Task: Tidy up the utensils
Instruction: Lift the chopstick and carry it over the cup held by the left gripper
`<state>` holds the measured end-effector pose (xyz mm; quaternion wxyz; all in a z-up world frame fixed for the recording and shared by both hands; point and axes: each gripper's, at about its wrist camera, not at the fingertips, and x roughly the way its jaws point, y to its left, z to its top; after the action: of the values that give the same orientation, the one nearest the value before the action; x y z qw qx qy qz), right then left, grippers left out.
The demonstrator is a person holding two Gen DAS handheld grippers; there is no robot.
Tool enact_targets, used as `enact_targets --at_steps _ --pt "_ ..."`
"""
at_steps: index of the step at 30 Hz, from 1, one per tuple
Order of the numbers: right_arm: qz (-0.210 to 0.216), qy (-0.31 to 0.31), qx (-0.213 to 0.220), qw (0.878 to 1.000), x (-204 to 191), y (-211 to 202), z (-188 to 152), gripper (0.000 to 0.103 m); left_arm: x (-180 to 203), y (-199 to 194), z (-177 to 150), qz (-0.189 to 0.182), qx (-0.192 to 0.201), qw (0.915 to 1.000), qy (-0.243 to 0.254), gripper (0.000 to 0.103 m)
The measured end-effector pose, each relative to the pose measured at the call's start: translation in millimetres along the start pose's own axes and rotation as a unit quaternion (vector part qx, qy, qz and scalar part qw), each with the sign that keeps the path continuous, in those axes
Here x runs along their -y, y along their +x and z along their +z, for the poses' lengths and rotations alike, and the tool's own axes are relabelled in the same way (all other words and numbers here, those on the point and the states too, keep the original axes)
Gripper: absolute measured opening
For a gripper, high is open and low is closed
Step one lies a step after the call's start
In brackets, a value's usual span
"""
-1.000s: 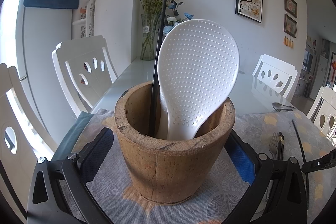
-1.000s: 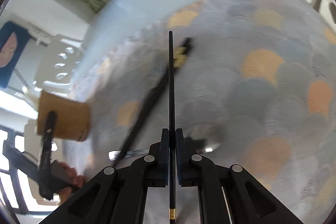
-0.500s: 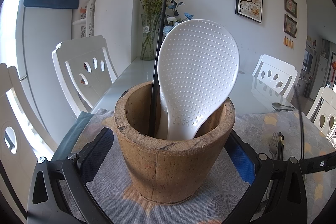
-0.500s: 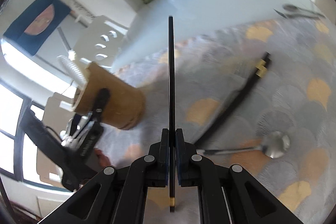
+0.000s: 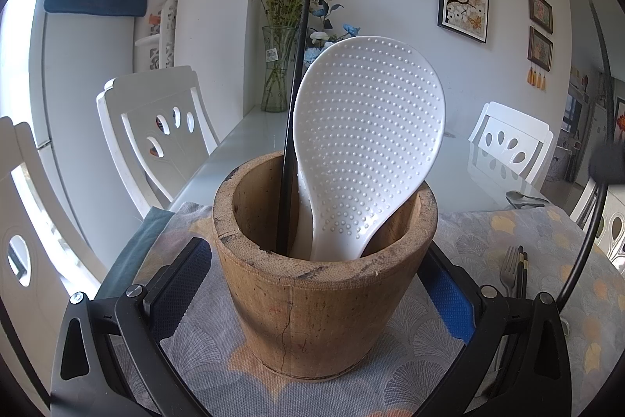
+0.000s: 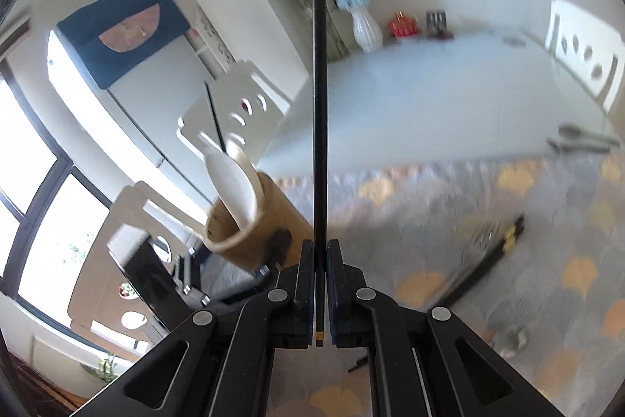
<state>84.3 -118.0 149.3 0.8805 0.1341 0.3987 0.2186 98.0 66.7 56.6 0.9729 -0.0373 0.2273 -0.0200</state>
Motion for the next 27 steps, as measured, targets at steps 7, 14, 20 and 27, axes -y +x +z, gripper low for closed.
enact_targets --at_steps 7,14,20,27 --pt "0.006 -0.029 0.059 0.998 -22.6 -26.1 35.0 0.005 -0.4 0.7 -0.5 0.0 0.0 1.0 0.0 0.103" --pt "0.034 -0.079 0.115 0.99 -58.0 -41.8 66.4 0.005 -0.6 0.8 -0.4 0.0 0.0 1.0 -0.001 0.103" --pt "0.058 -0.122 0.126 0.983 -90.2 -28.3 80.4 0.005 -0.9 0.9 -0.6 0.001 0.001 1.0 -0.001 0.103" --pt "0.077 -0.159 0.102 0.979 -115.0 0.2 81.5 0.005 -0.9 0.9 -0.6 0.001 0.001 1.0 -0.001 0.103"
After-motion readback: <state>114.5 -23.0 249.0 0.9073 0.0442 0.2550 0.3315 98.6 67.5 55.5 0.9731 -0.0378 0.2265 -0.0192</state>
